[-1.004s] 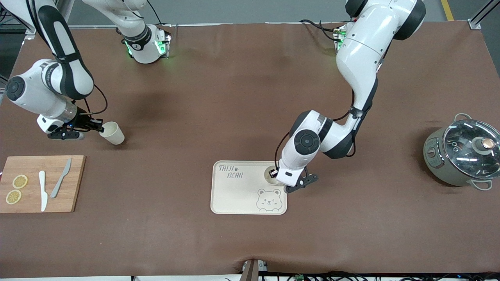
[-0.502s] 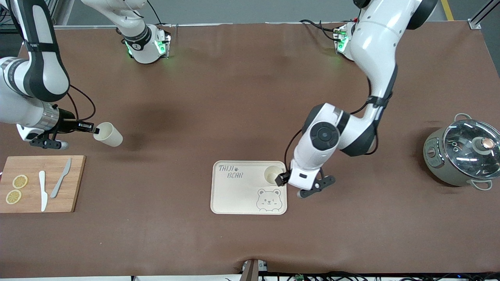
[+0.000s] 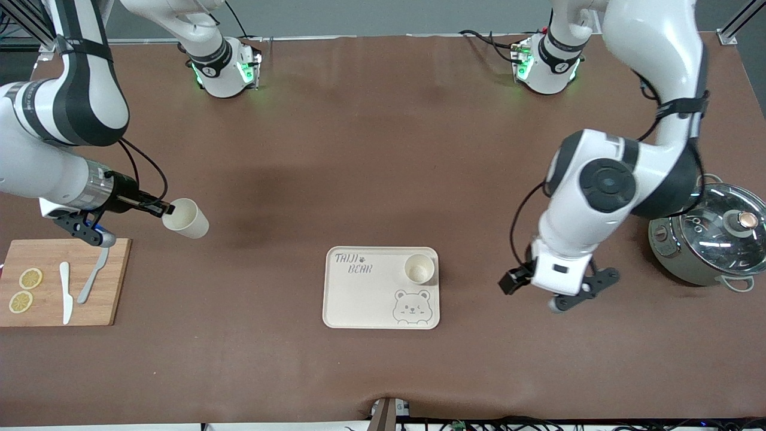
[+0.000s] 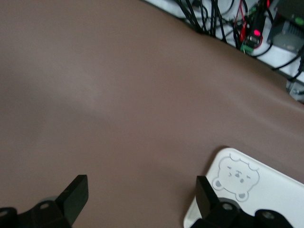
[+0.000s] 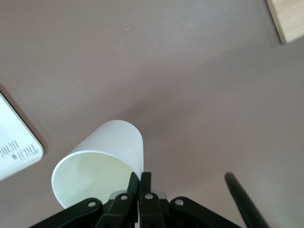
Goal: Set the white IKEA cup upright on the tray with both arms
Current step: 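Carry the cup with the right gripper while the left gripper withdraws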
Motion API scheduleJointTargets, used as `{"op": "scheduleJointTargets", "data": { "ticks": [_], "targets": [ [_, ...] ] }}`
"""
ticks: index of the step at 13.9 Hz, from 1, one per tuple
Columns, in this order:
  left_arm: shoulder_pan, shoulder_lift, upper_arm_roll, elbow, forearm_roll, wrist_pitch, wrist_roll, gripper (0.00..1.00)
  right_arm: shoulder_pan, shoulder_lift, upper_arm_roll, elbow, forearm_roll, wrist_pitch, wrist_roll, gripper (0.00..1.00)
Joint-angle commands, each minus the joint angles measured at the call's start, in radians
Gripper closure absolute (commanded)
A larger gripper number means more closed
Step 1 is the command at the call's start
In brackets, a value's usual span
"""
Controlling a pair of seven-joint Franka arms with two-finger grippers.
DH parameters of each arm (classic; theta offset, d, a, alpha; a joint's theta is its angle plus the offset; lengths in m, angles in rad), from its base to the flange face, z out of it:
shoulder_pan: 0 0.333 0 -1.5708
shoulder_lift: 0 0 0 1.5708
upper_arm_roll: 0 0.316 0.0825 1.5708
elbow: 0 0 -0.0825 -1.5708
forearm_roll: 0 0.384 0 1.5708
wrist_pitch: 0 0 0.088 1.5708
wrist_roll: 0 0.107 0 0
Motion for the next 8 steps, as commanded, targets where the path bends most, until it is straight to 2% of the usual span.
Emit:
{"op": "scheduleJointTargets", "data": {
  "ticks": [1,5,8],
  "targets": [
    [0.076,-0.067,-0.009,-0.029,0.011,-0.016,0.1,0.0,0.025,0.029,-0.007,0.077,0.032,-0.085,0.17,1.0],
    [0.167,-0.156,-0.012,-0.031,0.006,-0.11,0.253,0.0,0.078,0.11,-0.007,0.088,0.106,-0.063,0.282,1.0],
    [0.234,-0.232,-0.012,-0.031,0.006,-0.231,0.4,0.0,0.128,0.216,-0.007,0.187,0.149,-0.066,0.539,1.0]
  ]
}}
